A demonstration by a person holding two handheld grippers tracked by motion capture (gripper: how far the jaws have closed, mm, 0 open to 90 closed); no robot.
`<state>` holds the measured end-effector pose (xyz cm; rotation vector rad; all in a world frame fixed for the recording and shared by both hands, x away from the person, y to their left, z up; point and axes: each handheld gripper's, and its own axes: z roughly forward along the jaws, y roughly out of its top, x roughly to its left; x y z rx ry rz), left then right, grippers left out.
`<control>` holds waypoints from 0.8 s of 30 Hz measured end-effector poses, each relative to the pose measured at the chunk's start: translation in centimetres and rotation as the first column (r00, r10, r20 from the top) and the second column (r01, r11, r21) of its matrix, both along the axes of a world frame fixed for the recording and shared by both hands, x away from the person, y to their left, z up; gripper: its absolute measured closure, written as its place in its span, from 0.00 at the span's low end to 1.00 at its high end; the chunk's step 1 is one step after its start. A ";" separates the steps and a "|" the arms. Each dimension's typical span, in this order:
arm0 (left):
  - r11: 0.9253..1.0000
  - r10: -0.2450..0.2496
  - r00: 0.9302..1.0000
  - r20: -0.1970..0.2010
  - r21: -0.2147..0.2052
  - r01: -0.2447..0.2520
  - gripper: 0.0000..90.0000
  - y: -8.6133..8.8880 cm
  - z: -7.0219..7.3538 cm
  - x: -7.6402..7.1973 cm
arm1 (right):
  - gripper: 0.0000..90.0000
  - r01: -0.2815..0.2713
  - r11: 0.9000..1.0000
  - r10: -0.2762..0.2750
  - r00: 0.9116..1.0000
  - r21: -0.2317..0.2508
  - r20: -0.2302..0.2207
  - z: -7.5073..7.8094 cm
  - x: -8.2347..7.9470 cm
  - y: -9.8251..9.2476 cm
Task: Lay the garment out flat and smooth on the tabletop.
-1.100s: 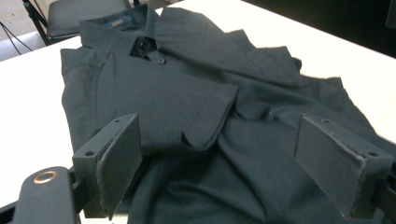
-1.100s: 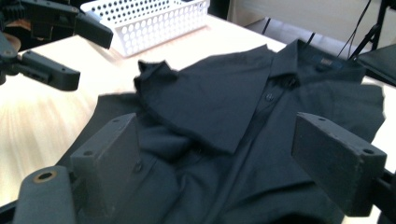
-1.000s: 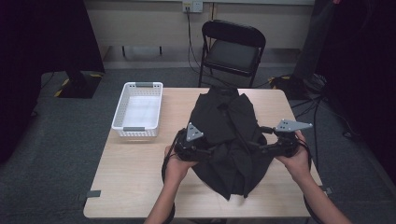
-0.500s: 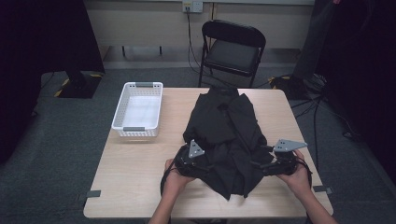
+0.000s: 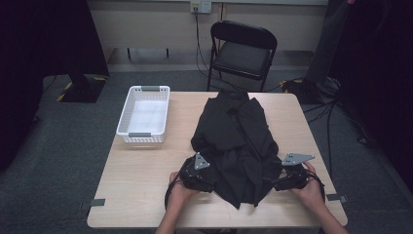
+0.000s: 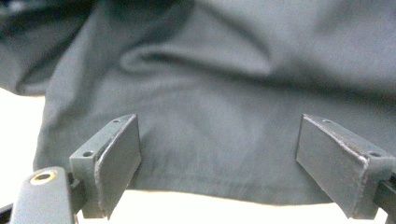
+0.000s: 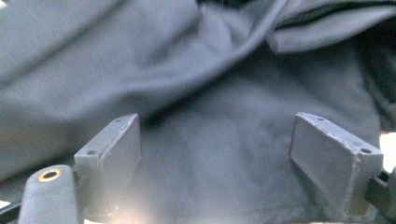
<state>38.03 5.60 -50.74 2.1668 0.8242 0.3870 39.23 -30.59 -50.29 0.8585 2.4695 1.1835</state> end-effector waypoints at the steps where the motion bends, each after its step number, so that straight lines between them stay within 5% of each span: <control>1: 1.000 0.000 1.000 0.000 -0.010 0.000 0.15 0.1 0.0 0.0 | 0.18 0.000 1.000 0.000 1.000 -0.014 0.001 -0.2 0.0 0.0; 6: 1.000 -0.021 1.000 0.005 0.013 0.020 0.14 0.1 0.0 -0.1 | 0.18 0.009 0.999 -0.009 1.000 -0.054 -0.004 -0.4 0.0 0.3; 19: 1.000 -0.025 1.000 0.001 0.009 0.025 0.14 0.2 0.0 -0.1 | 0.15 0.022 0.998 -0.023 1.000 -0.063 -0.012 -0.3 -0.1 0.6; 24: 1.000 -0.025 1.000 -0.003 0.002 0.025 0.14 0.2 0.0 0.0 | 0.19 0.041 0.999 -0.040 0.999 -0.031 0.021 2.0 0.9 0.2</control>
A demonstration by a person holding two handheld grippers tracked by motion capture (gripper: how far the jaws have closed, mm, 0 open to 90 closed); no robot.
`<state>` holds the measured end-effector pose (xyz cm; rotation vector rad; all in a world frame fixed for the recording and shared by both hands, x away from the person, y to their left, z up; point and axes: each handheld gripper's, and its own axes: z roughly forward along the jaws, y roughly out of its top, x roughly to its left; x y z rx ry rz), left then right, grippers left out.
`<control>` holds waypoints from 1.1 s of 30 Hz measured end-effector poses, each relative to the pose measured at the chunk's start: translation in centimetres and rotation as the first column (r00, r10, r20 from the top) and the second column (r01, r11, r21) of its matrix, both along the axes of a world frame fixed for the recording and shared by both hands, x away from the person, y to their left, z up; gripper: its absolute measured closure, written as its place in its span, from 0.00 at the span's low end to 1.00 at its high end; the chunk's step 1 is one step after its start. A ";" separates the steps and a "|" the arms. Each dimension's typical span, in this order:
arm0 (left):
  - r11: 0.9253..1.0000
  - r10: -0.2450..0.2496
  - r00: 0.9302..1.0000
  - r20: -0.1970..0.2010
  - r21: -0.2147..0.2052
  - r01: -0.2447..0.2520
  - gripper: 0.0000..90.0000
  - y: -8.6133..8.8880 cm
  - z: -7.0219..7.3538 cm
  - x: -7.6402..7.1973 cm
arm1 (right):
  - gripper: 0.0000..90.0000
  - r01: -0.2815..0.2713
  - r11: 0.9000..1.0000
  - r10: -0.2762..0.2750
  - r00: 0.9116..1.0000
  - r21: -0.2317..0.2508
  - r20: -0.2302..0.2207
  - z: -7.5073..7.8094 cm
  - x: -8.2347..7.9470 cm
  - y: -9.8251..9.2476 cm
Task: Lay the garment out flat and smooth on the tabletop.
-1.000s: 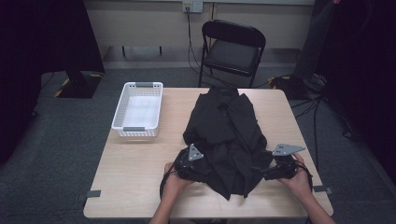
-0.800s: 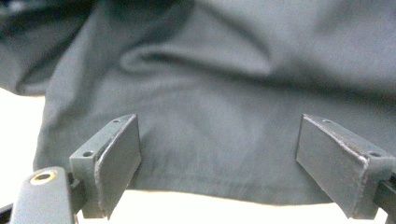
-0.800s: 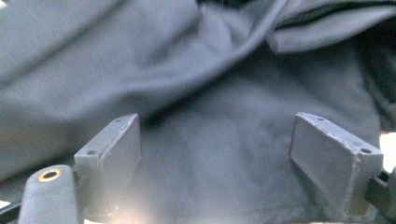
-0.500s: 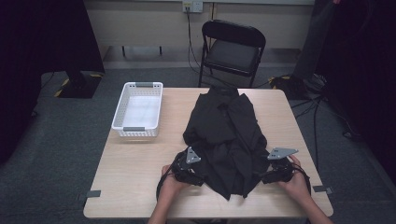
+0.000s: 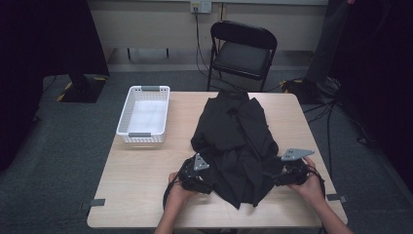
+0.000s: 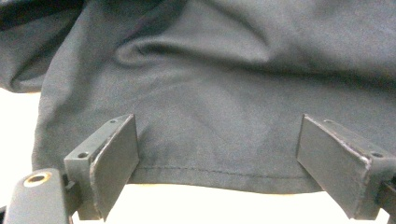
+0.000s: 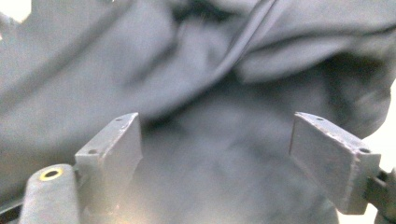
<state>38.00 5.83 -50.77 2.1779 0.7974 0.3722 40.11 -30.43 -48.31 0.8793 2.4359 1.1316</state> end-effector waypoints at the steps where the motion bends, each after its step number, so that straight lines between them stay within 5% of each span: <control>1: 1.000 0.000 1.000 -0.001 -0.002 0.000 0.14 0.0 0.0 0.0 | 0.20 0.012 1.000 -0.012 1.000 0.025 0.005 0.7 0.5 -0.2; 6: 1.000 0.000 1.000 0.002 0.001 0.000 0.15 0.0 0.0 0.0 | 0.26 0.100 0.992 -0.102 0.995 0.078 0.010 3.0 4.0 -1.0; 12: 1.000 -0.001 1.000 0.002 0.000 0.001 0.15 0.1 0.0 0.0 | 0.26 0.200 0.975 -0.200 0.980 0.095 -0.006 3.7 8.2 -1.8; 22: 1.000 0.001 1.000 0.008 0.001 -0.001 0.17 0.1 0.0 0.0 | 0.42 0.263 0.961 -0.259 0.965 0.086 -0.050 2.4 12.6 -1.9; 33: 1.000 -0.001 1.000 0.010 -0.004 0.001 0.20 0.3 0.0 0.0 | 0.48 0.284 0.953 -0.271 0.955 0.105 -0.119 0.8 15.1 -0.8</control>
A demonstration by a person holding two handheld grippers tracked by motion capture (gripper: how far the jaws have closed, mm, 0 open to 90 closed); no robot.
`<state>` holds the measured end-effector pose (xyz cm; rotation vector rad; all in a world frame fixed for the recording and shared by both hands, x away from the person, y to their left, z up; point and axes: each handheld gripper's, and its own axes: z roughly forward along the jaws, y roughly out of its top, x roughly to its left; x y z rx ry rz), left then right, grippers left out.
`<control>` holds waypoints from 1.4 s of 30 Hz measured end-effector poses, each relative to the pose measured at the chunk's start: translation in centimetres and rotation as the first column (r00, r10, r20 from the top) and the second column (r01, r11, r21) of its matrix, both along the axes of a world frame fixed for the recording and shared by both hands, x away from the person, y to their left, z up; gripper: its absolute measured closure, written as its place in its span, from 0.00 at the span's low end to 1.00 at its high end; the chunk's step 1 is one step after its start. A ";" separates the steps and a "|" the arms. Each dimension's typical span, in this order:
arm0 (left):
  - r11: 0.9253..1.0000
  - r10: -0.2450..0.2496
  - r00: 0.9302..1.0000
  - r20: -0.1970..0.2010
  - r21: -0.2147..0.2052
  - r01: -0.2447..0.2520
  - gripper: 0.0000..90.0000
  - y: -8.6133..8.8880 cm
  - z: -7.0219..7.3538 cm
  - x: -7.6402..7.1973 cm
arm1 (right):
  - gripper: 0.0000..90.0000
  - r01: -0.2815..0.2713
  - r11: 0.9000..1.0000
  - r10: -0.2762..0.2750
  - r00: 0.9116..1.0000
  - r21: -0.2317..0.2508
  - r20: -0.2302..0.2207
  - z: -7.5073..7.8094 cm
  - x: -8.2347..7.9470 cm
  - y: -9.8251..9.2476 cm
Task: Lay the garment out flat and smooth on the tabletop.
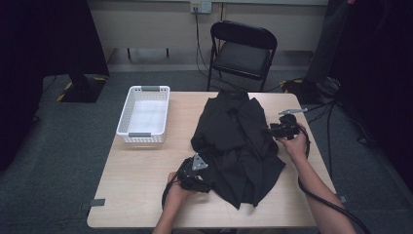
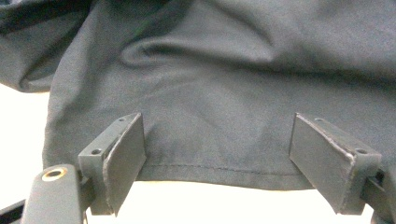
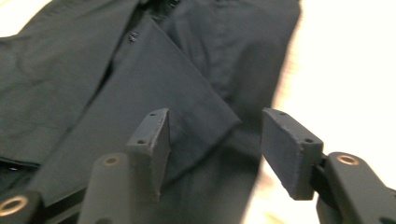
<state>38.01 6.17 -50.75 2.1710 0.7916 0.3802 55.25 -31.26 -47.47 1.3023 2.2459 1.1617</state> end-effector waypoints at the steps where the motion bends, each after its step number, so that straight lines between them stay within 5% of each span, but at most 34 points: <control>1: 1.000 0.000 1.000 0.000 0.000 0.000 0.20 0.0 0.0 0.0 | 0.51 -0.014 1.000 0.014 1.000 0.002 0.003 0.1 0.1 0.2; 10: 1.000 0.002 1.000 0.000 -0.003 -0.002 0.22 0.1 0.0 0.0 | 0.97 -0.056 0.998 0.056 0.998 -0.022 -0.002 1.0 0.0 1.4; 17: 1.000 0.003 1.000 -0.002 -0.009 -0.003 0.22 0.2 0.0 0.0 | 0.99 -0.056 0.997 0.057 0.998 -0.046 0.027 3.0 -0.9 0.8; 42: 1.000 0.005 1.000 0.004 -0.002 -0.005 0.23 0.1 0.0 0.0 | 0.99 0.041 0.999 -0.036 0.990 -0.032 0.137 7.6 -4.0 -6.8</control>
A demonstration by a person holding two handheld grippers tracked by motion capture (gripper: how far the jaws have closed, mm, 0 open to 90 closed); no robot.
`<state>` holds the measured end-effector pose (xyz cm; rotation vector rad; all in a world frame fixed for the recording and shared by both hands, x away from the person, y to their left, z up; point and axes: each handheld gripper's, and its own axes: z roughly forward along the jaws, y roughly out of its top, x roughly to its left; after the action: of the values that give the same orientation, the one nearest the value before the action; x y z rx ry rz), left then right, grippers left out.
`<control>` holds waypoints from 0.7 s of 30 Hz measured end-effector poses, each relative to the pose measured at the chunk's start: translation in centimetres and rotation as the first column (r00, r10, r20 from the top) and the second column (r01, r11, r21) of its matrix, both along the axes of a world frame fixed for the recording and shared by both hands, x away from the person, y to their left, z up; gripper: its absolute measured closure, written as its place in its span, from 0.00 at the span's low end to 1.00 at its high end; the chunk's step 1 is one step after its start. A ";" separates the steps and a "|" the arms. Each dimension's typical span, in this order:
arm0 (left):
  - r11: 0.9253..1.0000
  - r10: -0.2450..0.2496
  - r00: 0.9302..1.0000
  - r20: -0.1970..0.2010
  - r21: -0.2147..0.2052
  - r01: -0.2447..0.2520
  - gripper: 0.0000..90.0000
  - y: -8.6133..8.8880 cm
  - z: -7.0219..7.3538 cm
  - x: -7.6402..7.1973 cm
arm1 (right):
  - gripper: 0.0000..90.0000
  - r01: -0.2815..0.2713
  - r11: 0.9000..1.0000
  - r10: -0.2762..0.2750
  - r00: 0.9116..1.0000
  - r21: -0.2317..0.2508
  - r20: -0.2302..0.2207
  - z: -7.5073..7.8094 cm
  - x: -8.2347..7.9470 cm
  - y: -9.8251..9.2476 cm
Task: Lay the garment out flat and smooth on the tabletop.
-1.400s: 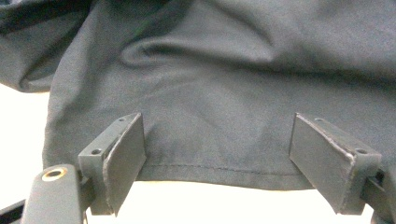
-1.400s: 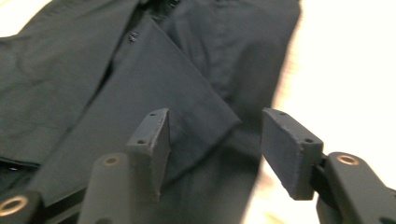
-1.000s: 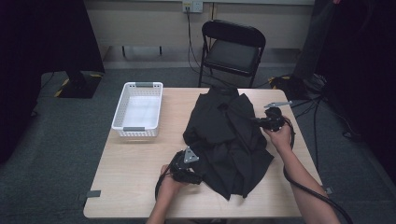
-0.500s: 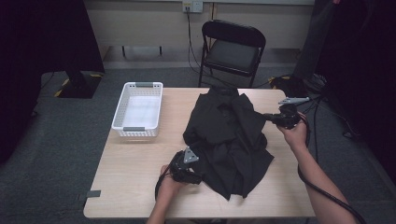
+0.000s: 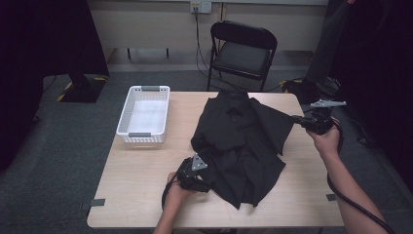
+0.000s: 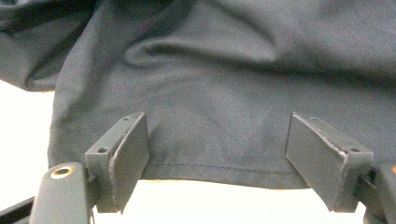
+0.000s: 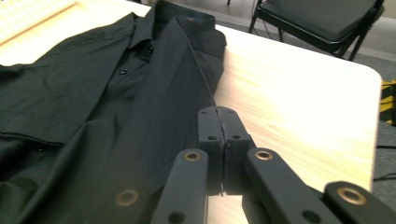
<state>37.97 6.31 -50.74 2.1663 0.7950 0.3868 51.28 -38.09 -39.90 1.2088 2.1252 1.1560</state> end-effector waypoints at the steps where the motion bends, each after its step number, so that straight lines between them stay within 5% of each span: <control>1: 1.000 0.000 1.000 0.000 0.000 0.000 0.23 0.0 0.0 0.0 | 0.99 0.003 1.000 -0.003 1.000 -0.003 0.000 0.0 0.0 -0.1; 21: 1.000 -0.006 1.000 -0.001 0.001 0.006 0.23 0.0 0.0 0.0 | 0.98 0.074 0.997 -0.074 0.997 -0.004 0.012 0.0 -0.3 -2.3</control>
<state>38.02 6.31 -50.73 2.1695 0.7890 0.3835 50.98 -40.37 -39.86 1.2639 2.0552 1.1230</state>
